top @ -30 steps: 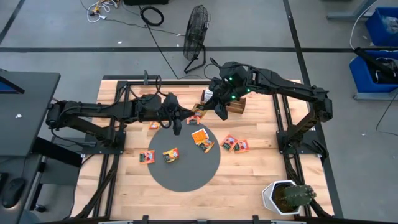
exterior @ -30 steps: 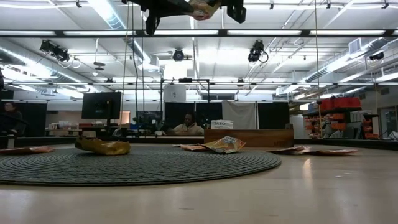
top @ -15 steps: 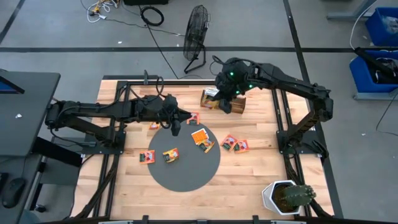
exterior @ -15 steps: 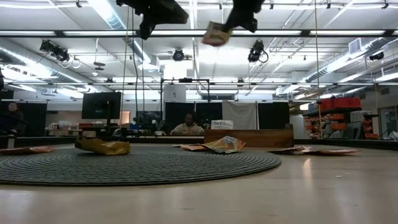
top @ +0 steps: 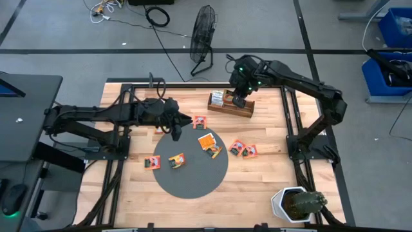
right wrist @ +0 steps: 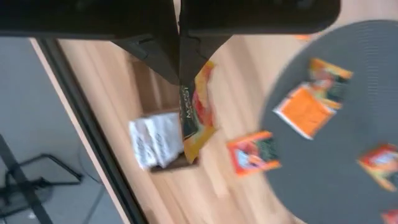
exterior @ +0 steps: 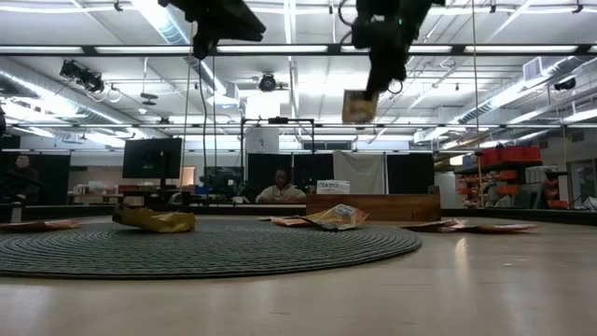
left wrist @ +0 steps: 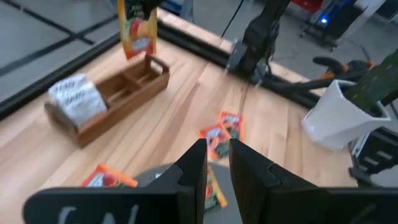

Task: Pick & Place Tea
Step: Put the yellow tea bag into the middle section of the wooden organizer

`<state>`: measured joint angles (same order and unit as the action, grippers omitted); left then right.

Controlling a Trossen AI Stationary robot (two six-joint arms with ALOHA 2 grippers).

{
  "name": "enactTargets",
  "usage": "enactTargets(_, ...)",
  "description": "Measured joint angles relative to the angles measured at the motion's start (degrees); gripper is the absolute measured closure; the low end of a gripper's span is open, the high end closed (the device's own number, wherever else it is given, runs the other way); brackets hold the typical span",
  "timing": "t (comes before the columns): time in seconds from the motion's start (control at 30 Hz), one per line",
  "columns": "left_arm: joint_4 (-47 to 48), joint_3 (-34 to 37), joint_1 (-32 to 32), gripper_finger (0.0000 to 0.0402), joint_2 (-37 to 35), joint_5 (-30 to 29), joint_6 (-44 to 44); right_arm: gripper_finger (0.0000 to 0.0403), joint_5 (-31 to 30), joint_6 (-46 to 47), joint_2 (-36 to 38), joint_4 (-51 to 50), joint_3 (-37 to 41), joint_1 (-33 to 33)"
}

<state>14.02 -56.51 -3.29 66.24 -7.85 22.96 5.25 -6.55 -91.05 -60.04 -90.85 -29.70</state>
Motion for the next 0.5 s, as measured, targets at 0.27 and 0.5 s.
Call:
enactTargets(0.27,0.59,-0.11,0.77,0.0330,-0.41,-0.01,0.87,0.0403,-3.29,-1.54,-0.02,13.79,12.10,-4.22)
enactTargets(0.5,0.59,-0.09,1.03,0.0330,-0.37,0.01,2.67,0.0403,-3.26,-4.96,-0.04,20.88,19.51,-7.86)
